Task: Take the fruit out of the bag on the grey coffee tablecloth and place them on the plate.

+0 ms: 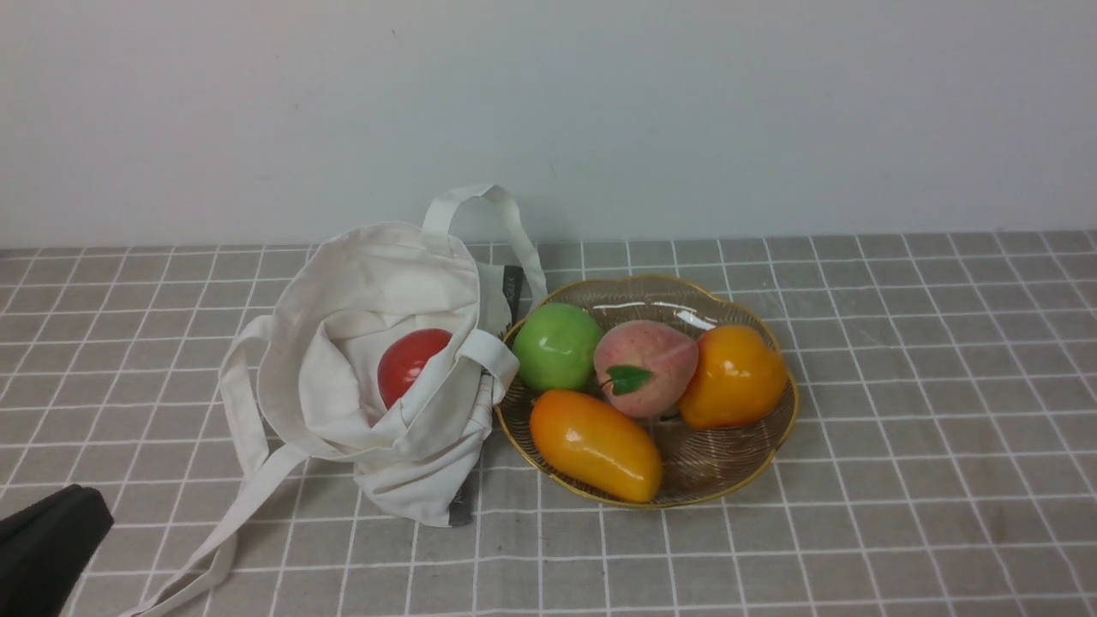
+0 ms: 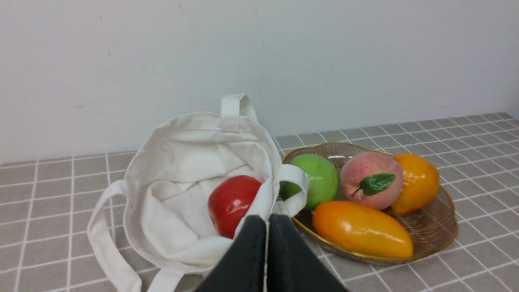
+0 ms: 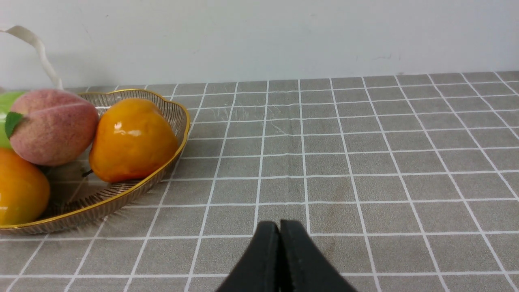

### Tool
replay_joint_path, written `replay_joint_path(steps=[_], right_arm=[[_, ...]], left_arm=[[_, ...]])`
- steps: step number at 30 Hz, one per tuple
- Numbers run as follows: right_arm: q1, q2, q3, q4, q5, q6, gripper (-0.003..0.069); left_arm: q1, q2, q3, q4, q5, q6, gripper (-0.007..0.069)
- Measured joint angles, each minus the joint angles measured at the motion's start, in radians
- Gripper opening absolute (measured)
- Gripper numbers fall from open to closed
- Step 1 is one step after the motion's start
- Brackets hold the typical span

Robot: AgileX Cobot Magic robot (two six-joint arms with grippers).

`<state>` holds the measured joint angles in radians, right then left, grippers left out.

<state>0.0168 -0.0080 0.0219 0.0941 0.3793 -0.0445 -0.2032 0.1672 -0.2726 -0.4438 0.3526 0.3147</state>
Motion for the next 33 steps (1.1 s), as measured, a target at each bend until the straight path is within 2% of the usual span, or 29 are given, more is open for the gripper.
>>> replay_joint_path(steps=[5, 14, 19, 22, 28, 33], right_arm=[[0.0, 0.0, 0.0, 0.0, 0.0, 0.0, -0.0015], [0.0, 0.0, 0.0, 0.0, 0.0, 0.0, -0.0015], [0.0, 0.0, 0.0, 0.0, 0.0, 0.0, -0.0015], [0.0, 0.0, 0.0, 0.0, 0.0, 0.0, -0.0015], [0.0, 0.0, 0.0, 0.0, 0.0, 0.0, -0.0015], [0.0, 0.0, 0.0, 0.0, 0.0, 0.0, -0.0015]], left_arm=[[0.0, -0.006, 0.086, -0.002, -0.017, 0.0, -0.0008], [0.0, -0.006, 0.159, 0.061, -0.017, 0.01, -0.0008], [0.002, -0.019, 0.234, 0.119, -0.073, 0.0, -0.0008], [0.027, -0.067, 0.278, 0.207, -0.088, -0.055, -0.0008], [0.144, -0.176, 0.3, 0.409, -0.023, -0.278, -0.0008], [0.173, -0.178, 0.301, 0.454, 0.02, -0.322, -0.0008]])
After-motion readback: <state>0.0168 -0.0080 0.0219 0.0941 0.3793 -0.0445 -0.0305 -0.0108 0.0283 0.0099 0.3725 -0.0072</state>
